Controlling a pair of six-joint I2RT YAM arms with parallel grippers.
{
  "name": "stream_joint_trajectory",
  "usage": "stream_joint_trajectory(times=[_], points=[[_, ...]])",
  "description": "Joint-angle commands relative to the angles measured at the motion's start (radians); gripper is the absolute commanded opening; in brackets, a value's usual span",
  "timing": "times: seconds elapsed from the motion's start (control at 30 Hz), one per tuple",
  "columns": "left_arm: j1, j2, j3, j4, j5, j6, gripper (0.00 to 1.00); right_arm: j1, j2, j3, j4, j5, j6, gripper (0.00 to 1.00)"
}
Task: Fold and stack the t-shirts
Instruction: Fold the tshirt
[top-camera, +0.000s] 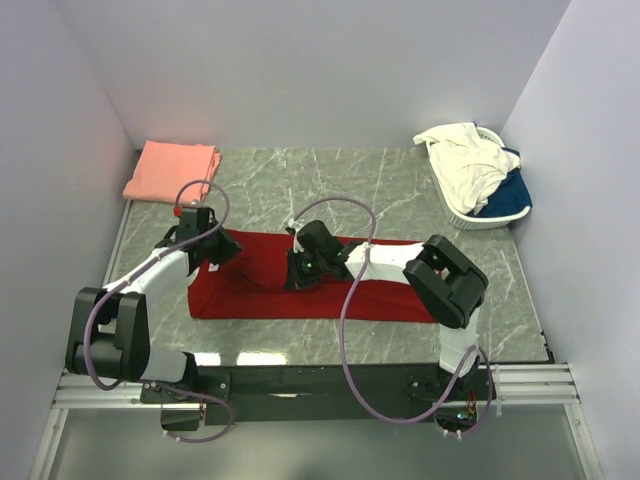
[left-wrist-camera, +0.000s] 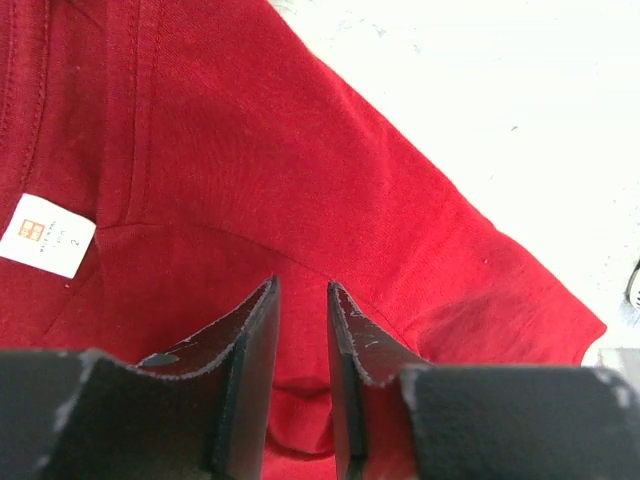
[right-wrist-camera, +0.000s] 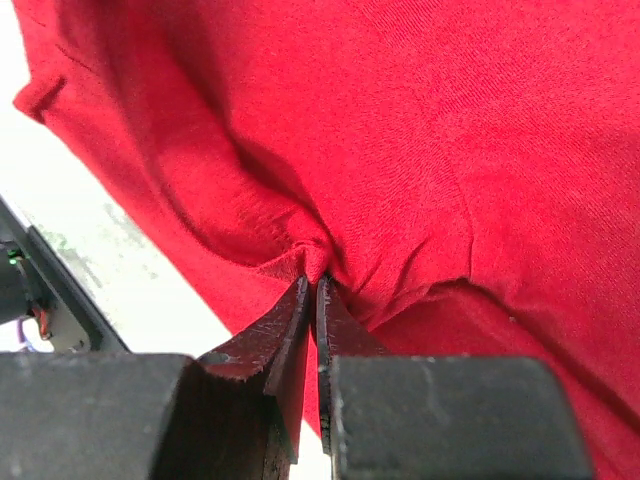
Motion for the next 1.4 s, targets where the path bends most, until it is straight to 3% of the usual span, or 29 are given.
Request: stream_joint_trajectory(times=[0.0, 0.4, 0.7, 1.1, 1.37], points=[[0.000, 0.009, 0.027, 0.037, 0.024, 0.015, 0.31, 0.004, -0.071, -0.019, 0.048, 0.016, 0.001, 0.11], [-0.061, -0.178, -0.149, 0.008, 0.030, -0.003, 0.24, 0.004, -0.089, -0.027, 0.047, 0.043, -0.009, 0.14], [-0.064, -0.244, -0.197, -0.023, 0.036, 0.018, 0.21, 0.002, -0.082, -0.048, 0.058, 0.053, -0.009, 0.14], [-0.047, -0.215, -0.047, -0.117, -0.137, 0.033, 0.32, 0.002, -0.059, -0.056, 0.053, 0.099, -0.026, 0.13], [-0.020, -0.055, -0.001, -0.075, -0.137, 0.037, 0.29, 0.002, -0.040, -0.055, 0.050, 0.118, -0.026, 0.09]])
